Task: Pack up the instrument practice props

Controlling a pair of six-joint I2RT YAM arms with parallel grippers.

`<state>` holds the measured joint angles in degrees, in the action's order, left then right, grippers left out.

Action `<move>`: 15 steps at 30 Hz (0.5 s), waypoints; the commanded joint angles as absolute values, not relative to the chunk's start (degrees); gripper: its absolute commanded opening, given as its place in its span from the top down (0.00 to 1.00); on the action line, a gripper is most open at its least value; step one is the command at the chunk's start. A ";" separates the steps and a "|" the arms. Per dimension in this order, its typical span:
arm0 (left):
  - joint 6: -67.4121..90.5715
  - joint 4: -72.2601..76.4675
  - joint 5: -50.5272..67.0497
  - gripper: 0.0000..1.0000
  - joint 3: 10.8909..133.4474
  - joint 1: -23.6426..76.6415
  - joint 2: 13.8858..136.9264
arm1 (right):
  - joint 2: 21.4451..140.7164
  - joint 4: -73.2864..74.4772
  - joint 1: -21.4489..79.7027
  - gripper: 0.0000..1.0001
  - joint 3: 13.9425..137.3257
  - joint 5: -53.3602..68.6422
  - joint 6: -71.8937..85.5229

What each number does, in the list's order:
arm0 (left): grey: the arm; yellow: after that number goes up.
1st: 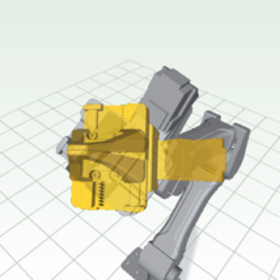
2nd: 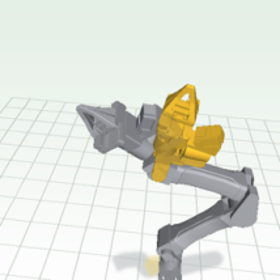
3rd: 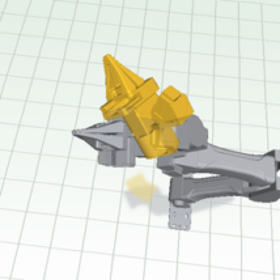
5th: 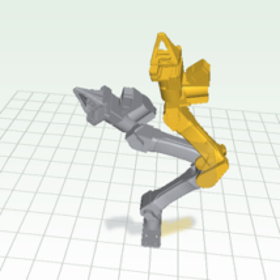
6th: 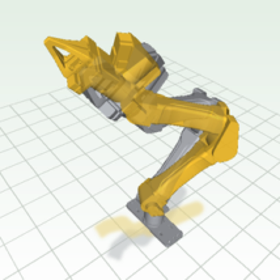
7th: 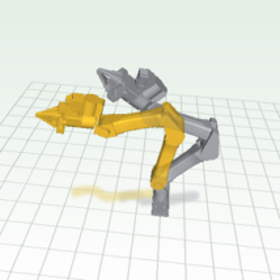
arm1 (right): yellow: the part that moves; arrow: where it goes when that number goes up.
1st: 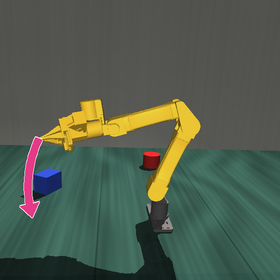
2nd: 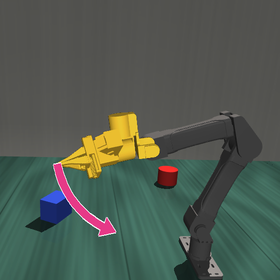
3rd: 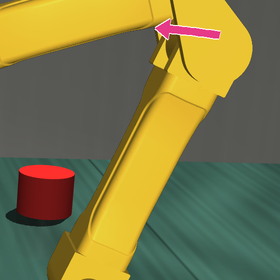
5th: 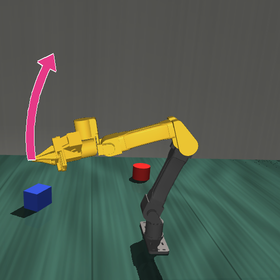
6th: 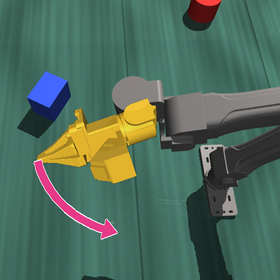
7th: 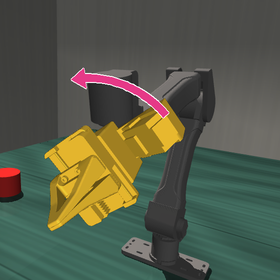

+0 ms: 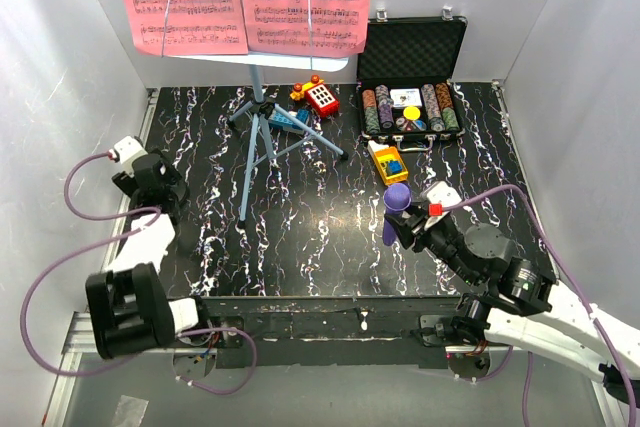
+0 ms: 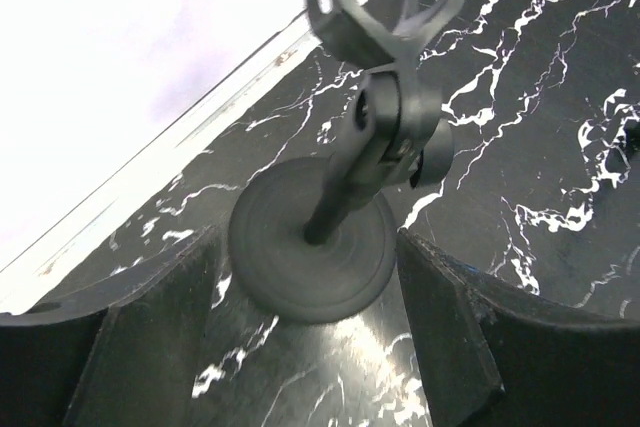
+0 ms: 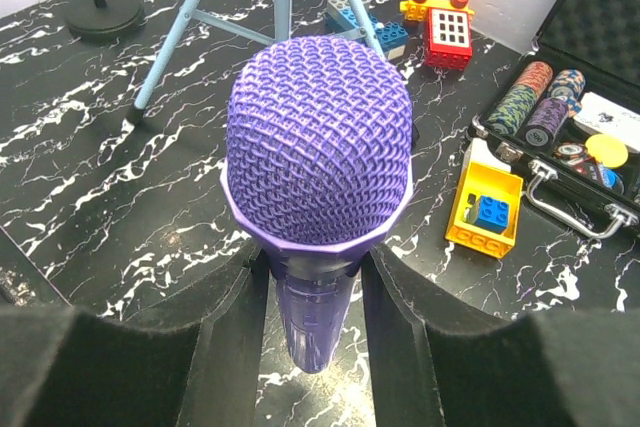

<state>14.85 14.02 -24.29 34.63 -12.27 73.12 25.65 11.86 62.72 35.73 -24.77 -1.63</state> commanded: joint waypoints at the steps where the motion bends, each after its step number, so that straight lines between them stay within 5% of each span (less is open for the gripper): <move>1: 20.82 -7.17 -26.89 0.30 39.36 -12.48 60.76 | 26.98 7.39 63.02 0.99 36.82 -24.00 -1.05; 10: 25.21 -27.58 -25.85 0.31 44.04 -3.01 42.40 | 33.13 9.23 63.02 0.99 40.08 -18.99 2.46; 15: 30.04 -26.12 -4.82 0.29 38.87 2.45 28.67 | 37.78 14.13 63.02 0.99 45.42 -18.46 7.45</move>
<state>24.77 -23.24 -22.09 42.39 -1.08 36.77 34.92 12.97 62.74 37.87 -19.49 2.33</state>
